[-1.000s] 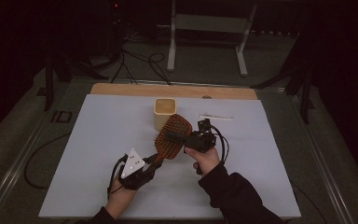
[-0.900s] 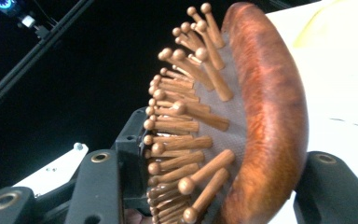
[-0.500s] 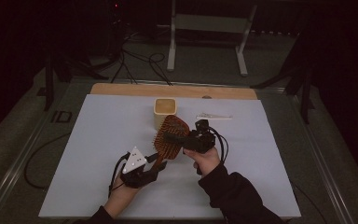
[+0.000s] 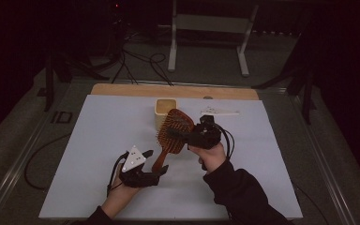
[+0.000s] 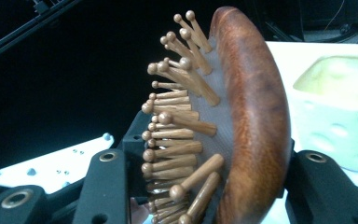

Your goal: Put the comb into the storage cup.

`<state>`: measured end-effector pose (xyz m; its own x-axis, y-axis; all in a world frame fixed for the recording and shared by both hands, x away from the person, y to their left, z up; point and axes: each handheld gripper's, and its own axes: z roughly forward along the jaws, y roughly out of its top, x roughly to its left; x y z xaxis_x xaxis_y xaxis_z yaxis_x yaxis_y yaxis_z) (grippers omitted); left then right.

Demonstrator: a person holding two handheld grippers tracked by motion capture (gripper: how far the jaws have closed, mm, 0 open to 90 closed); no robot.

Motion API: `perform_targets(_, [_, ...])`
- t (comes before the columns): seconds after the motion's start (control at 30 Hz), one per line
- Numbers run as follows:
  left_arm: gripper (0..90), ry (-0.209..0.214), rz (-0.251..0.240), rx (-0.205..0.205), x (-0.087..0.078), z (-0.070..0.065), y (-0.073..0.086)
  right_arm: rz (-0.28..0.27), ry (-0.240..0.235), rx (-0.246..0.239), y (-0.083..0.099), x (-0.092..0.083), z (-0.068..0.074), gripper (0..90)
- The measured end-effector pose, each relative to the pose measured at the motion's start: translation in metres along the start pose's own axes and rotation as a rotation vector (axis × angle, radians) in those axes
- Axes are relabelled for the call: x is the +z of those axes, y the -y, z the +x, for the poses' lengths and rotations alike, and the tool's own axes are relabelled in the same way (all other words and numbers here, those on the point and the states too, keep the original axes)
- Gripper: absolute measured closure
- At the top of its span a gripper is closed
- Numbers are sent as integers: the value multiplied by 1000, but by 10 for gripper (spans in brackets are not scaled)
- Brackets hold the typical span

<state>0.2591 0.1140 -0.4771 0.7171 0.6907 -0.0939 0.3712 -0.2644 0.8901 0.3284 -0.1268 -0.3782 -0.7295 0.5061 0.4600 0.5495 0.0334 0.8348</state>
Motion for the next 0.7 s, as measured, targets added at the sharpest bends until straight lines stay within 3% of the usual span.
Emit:
perform_targets(0.03, [165,19,24,0,1,1,-1,-2,5,-6,-1,-1,1,506])
perform_targets(0.2, [91,37,36,4,-3,5,1,-9,22,-25,-9,-7,1,504])
perform_targets(0.37, [15,64,61,-24,-6,13,1,-29,39,-51,-18,-14,1,504])
perform_targets(0.5, [0,69,56,-33,-9,15,3,-47,52,-76,-26,-17,1,504])
perform_targets(0.7, [0,62,61,0,-16,17,10,-64,63,-107,-39,-18,0,505])
